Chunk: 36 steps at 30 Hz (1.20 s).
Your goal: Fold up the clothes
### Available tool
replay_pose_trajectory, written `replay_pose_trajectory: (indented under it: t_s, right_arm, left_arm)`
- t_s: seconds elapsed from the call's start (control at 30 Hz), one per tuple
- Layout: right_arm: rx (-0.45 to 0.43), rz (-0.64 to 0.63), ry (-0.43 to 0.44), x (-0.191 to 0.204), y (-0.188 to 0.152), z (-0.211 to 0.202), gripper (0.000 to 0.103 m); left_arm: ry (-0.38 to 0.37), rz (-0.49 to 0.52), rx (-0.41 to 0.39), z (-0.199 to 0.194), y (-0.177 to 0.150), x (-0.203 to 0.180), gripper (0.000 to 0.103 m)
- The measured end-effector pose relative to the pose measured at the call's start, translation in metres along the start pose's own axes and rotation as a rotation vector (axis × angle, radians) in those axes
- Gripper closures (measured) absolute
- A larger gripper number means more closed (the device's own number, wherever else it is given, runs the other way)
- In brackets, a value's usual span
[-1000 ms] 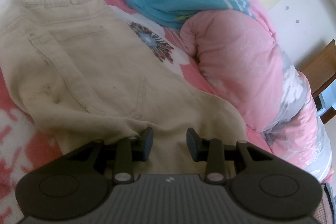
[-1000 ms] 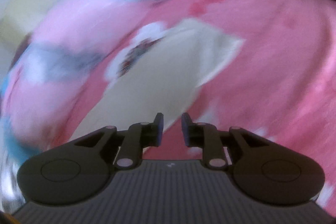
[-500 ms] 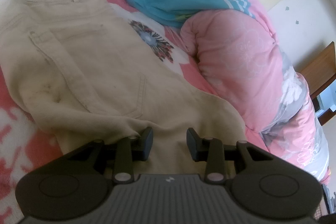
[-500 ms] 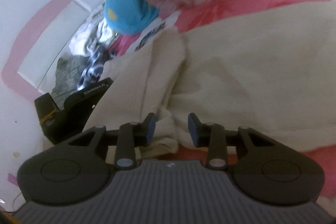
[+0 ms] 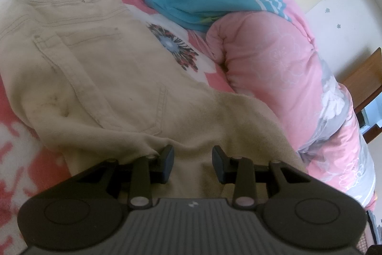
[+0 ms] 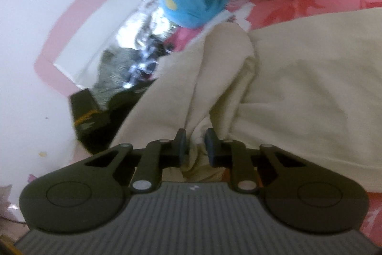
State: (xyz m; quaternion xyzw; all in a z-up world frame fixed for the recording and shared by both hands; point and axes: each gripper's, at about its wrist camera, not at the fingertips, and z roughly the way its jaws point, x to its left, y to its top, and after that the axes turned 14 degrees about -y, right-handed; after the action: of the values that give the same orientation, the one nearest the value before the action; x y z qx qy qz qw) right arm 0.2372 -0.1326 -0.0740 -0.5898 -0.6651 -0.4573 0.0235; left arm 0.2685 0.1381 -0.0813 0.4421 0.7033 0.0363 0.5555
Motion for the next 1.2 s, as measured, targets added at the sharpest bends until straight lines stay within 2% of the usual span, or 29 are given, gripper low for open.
replay_pose_trajectory:
  t_s: [0.1,0.2,0.33,0.47,0.57,0.63,0.73,0.77,1.0,1.2]
  right_arm:
    - [-0.027,-0.009,0.056,-0.001,0.003,-0.004,0.086]
    - [-0.066,0.034,0.067,-0.010,0.009,-0.005,0.084]
    - [-0.074,0.159,0.025,-0.031,0.021,0.007,0.082]
    - [-0.031,0.250,0.019,-0.047,0.025,0.032,0.061]
    - [0.035,0.274,0.051,-0.049,0.023,0.054,0.058]
    - [0.052,0.253,0.084,-0.042,0.019,0.059,0.063]
    - [0.004,0.183,0.090,-0.030,0.017,0.051,0.089]
    - [-0.015,0.173,0.092,-0.029,0.017,0.047,0.093]
    - [-0.138,0.069,0.034,-0.021,0.028,0.010,0.101]
    - [-0.227,0.003,-0.088,-0.026,0.055,-0.014,0.101]
  left_arm:
    - [0.000,-0.001,0.000,0.000,0.000,0.000,0.066]
    - [0.001,-0.001,-0.001,0.000,0.000,-0.001,0.066]
    - [0.000,-0.004,-0.001,0.000,-0.001,-0.001,0.066]
    - [-0.001,-0.006,0.000,0.000,-0.001,-0.001,0.066]
    - [-0.002,-0.008,0.002,0.000,-0.001,0.000,0.066]
    - [-0.004,-0.012,0.003,0.000,0.000,0.000,0.066]
    - [-0.005,-0.013,0.002,0.000,0.000,0.000,0.066]
    - [-0.003,-0.011,0.002,0.000,-0.001,0.000,0.066]
    - [-0.001,-0.008,0.002,0.001,-0.001,0.000,0.067]
    - [-0.001,-0.010,0.001,0.000,-0.001,-0.001,0.067]
